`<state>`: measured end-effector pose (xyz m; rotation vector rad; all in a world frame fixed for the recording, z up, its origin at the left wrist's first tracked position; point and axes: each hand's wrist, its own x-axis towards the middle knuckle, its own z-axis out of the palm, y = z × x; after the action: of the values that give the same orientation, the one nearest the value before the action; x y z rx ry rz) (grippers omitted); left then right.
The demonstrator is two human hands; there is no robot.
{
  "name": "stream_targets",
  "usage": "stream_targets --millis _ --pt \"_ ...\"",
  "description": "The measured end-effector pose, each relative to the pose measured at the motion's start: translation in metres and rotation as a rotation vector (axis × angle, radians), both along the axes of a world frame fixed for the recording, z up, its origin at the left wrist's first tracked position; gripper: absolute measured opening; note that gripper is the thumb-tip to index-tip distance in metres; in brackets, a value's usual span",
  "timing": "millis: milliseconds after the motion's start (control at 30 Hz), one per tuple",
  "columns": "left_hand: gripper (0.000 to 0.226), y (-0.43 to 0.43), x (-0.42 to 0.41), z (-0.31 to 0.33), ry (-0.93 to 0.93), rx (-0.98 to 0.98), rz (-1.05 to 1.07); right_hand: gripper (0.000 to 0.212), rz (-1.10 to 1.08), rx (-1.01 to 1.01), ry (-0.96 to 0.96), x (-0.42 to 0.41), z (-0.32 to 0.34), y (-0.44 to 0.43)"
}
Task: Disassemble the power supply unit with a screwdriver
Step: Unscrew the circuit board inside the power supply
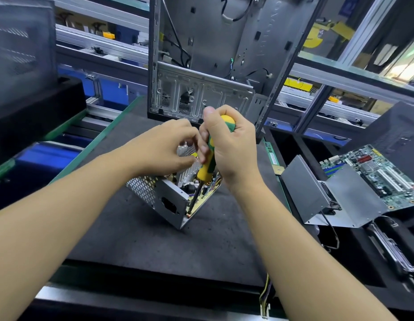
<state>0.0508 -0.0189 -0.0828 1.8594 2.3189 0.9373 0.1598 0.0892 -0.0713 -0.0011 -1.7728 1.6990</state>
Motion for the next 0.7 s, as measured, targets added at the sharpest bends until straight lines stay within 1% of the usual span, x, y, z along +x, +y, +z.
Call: stream_targets --millis 67,100,167,200,233,300,400,467,533,633,700 --pt "0.037 -0.008 0.005 0.006 -0.156 0.011 -0.091 0.030 0.039 -0.003 -0.008 0.000 0.001 -0.001" --pt "0.037 -0.011 0.005 0.007 -0.204 -0.031 -0.114 0.029 0.067 -0.002 -0.015 -0.001 0.002 -0.002" --pt "0.026 -0.011 0.003 0.008 -0.204 -0.146 -0.138 0.028 0.106 0.041 -0.041 0.000 0.004 -0.006" --pt "0.016 -0.011 0.001 0.009 -0.190 -0.197 -0.143 0.028 0.101 0.096 -0.059 0.001 0.005 -0.009" --pt "0.012 -0.010 -0.001 0.010 -0.184 -0.245 -0.143 0.028 0.075 0.182 -0.088 0.003 0.006 -0.011" --pt "0.025 -0.010 -0.005 0.013 -0.224 -0.285 -0.157 0.033 -0.012 0.398 -0.183 0.009 0.012 -0.011" --pt "0.032 -0.014 -0.005 0.017 -0.381 -0.215 -0.269 0.034 -0.048 0.632 -0.355 0.020 0.028 -0.001" --pt "0.031 -0.013 -0.004 0.018 -0.460 -0.148 -0.293 0.035 -0.033 0.747 -0.479 0.026 0.039 0.005" --pt "0.022 -0.012 -0.003 0.018 -0.488 -0.089 -0.294 0.035 -0.048 0.879 -0.567 0.028 0.049 0.007" --pt "0.019 -0.012 -0.002 0.016 -0.492 -0.058 -0.302 0.033 -0.088 1.078 -0.643 0.027 0.063 0.005" --pt "0.019 -0.012 -0.003 0.015 -0.495 -0.043 -0.298 0.023 -0.043 1.207 -0.656 0.029 0.077 0.004"
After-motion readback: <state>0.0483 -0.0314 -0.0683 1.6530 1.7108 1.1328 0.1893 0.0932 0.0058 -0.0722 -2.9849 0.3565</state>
